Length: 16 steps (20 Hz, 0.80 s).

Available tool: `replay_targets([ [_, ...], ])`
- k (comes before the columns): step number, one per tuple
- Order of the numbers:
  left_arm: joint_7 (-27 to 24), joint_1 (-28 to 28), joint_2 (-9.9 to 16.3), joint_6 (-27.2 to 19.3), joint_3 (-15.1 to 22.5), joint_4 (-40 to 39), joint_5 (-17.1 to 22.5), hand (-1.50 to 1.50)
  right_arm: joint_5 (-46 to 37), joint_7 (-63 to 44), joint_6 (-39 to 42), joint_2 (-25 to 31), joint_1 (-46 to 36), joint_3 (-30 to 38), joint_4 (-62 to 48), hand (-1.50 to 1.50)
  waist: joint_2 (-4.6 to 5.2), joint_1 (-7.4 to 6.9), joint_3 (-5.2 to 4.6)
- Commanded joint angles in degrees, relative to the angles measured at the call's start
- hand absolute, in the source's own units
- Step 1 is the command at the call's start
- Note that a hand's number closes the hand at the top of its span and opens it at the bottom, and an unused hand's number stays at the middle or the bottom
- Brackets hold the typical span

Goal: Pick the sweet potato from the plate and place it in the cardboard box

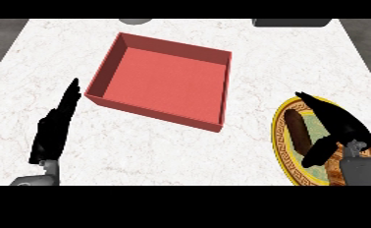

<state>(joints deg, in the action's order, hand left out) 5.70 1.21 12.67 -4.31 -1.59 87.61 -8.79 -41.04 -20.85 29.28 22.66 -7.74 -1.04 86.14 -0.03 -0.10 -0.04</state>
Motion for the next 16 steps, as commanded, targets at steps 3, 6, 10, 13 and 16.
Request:
replay_targets([
  [3, 1.38, -3.93, -1.07, 0.85, 0.11, 5.49, -1.03, 0.0, -2.61, 3.68, -2.23, -1.62, 3.16, 0.18, -3.66, -1.5, 0.0, -0.08, 0.05],
  [6, -1.93, -4.6, -2.48, 0.87, 0.21, 2.54, -1.77, 0.0, -0.73, 5.91, 0.39, -0.69, 0.4, 2.44, -3.97, 1.5, 0.03, -0.08, 0.04],
  [10, -1.78, -0.44, -0.13, 1.83, -2.28, -0.61, -1.08, 0.0, -9.54, 7.04, -10.32, 0.0, 0.34, -0.68, -2.58, 1.5, 0.07, 0.01, 0.04],
  [13, -0.63, 0.43, -1.72, 0.84, -1.36, -0.68, -2.25, 0.0, -12.27, 8.85, -14.96, -0.69, 1.16, -1.04, -3.86, 1.5, 0.06, 0.15, 0.05],
  [16, 1.99, -1.41, -2.63, 1.36, -0.14, 3.93, -2.55, 0.0, -13.38, 7.18, -15.18, -2.8, 0.93, -1.98, 0.02, 1.5, 0.0, 0.07, 0.04],
])
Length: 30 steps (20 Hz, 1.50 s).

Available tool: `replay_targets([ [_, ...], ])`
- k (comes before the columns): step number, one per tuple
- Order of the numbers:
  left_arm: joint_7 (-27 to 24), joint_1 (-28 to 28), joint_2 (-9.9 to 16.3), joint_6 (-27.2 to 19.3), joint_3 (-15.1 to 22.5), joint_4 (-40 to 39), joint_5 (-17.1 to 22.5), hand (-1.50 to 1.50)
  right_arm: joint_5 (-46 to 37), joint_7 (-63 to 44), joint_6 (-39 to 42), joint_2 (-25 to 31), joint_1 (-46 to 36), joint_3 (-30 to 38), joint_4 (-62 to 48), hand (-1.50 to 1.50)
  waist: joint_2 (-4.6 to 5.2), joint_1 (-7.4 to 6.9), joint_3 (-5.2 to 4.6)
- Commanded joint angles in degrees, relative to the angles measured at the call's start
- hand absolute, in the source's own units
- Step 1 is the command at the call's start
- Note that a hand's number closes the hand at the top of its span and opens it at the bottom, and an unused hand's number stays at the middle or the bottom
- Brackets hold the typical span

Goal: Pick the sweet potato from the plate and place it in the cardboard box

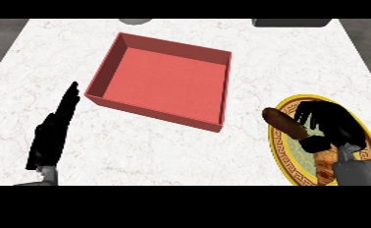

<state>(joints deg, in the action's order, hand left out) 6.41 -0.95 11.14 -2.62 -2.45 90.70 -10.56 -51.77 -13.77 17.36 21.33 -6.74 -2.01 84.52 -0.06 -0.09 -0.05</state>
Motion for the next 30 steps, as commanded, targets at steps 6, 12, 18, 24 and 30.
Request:
replay_targets([
  [6, -0.49, 4.06, -2.15, 0.85, 2.61, -1.37, -0.41, 0.0, -1.5, 19.34, 0.46, 6.05, -18.3, -5.07, -9.38, 1.5, 1.59, -5.42, 0.27],
  [12, -1.2, 2.98, -0.69, 1.29, 2.04, -1.05, -0.97, 0.0, -2.54, 32.92, -5.21, 7.44, -33.06, -4.09, -25.1, 1.5, 1.44, -5.41, 0.2],
  [18, -0.85, 2.73, -1.36, 0.44, 1.22, -2.12, -0.95, 0.0, 3.12, 47.1, -6.4, 5.76, -41.89, 0.36, -37.92, 1.5, 0.92, -2.85, 0.14],
  [24, -4.97, 1.18, -0.62, -0.24, -0.61, -4.89, -1.13, 0.0, 16.34, 53.95, 5.07, 2.56, -47.41, 7.32, -37.4, 1.5, 0.49, -1.32, 0.04],
  [30, -0.74, -0.03, -0.58, 1.35, -0.12, -0.09, -0.2, 0.0, 20.0, 50.37, 9.96, -2.67, -53.32, 8.36, -37.96, 1.5, 0.03, -0.77, 0.04],
])
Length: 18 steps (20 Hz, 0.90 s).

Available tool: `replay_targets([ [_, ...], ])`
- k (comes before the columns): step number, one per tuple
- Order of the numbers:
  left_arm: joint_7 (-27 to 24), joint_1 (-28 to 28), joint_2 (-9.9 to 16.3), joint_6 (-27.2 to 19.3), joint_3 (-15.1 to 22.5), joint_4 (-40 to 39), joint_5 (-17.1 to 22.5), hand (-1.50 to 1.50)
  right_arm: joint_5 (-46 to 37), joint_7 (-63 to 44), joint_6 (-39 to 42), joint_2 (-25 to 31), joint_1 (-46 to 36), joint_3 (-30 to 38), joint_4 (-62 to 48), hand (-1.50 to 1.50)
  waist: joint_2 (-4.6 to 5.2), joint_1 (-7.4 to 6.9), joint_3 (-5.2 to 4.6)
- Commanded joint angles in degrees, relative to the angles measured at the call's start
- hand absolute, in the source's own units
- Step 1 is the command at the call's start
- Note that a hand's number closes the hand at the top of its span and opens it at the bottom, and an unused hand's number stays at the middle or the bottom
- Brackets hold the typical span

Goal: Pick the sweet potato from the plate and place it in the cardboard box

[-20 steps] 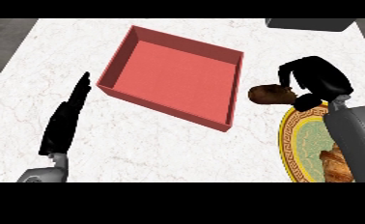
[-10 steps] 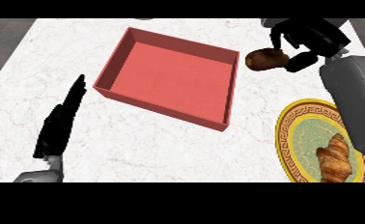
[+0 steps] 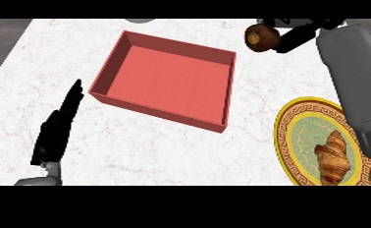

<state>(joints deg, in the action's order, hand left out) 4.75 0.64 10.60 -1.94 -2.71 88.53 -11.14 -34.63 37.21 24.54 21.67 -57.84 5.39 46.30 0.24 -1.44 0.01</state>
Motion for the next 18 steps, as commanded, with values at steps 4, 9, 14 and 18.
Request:
replay_targets([
  [4, -0.66, -1.11, -0.3, -0.11, -0.82, -1.11, -0.02, 0.0, 2.76, -9.47, 1.66, -8.71, -8.74, 0.02, 1.32, 1.5, -0.27, 0.67, -0.04],
  [9, 0.36, -1.51, -0.8, -0.42, -0.24, 1.73, -0.73, 0.0, 1.25, -16.36, 0.22, -13.83, -8.69, -2.61, 4.08, 1.5, -0.35, 0.91, -0.03],
  [14, -0.71, -0.47, -0.34, -0.85, -0.92, -0.24, -1.64, 0.0, -1.16, -20.32, -3.02, -19.8, -12.86, -4.86, -0.17, 1.5, -0.19, 0.64, -0.04],
  [18, -0.87, -1.09, 0.11, 1.48, -0.79, 0.08, -0.14, 0.0, -1.24, -21.27, -5.85, -21.47, -14.2, -9.71, -6.8, 1.5, 0.04, -0.34, -0.07],
])
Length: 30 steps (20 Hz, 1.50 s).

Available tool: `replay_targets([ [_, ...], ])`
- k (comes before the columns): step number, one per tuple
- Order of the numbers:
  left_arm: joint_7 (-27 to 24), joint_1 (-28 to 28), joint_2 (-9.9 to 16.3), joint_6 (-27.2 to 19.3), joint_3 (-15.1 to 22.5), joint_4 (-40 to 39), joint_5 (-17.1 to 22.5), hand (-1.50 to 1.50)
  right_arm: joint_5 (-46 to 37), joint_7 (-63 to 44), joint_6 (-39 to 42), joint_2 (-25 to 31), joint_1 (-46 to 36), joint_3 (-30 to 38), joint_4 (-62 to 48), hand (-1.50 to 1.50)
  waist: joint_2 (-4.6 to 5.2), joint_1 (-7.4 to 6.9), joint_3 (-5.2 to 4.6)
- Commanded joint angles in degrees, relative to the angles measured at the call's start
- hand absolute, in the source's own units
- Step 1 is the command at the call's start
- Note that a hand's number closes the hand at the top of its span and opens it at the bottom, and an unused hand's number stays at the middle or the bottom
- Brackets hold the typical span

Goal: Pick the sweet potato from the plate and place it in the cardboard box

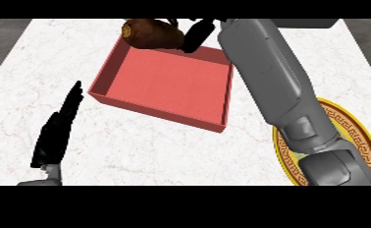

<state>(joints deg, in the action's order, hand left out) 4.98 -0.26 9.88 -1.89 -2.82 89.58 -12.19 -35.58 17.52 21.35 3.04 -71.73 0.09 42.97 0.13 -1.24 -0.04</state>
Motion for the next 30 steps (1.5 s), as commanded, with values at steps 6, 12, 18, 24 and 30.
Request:
replay_targets([
  [6, 1.68, 5.14, 0.25, 1.32, -0.34, -2.5, 0.35, 0.0, 4.76, -3.3, -10.29, -3.0, -1.05, -14.77, -10.51, 1.5, 0.32, -1.59, -0.03],
  [12, -2.03, 2.0, -0.94, 0.48, 1.36, -2.76, -1.41, 0.0, 11.92, -6.43, -12.55, -3.03, -1.73, -18.28, -16.81, -1.5, 0.54, -2.74, -0.05],
  [18, -0.3, 3.42, -0.04, 2.15, 0.74, -1.26, -0.1, 0.0, 20.08, -4.67, -16.13, -3.04, -2.16, -18.83, -18.51, -1.5, 0.89, -4.37, -0.02],
  [24, 1.64, 3.35, -2.27, -0.11, 1.92, -0.26, -1.45, 0.0, 30.19, -2.27, -20.97, -3.04, -2.43, -8.8, -19.59, -1.5, 0.89, -3.34, 0.05],
  [30, 0.36, 2.81, -0.51, 1.81, 0.68, -0.79, -0.18, 0.0, 38.53, -0.77, -16.4, -0.63, -5.33, 1.66, -24.06, -1.5, 1.28, -2.74, 0.05],
])
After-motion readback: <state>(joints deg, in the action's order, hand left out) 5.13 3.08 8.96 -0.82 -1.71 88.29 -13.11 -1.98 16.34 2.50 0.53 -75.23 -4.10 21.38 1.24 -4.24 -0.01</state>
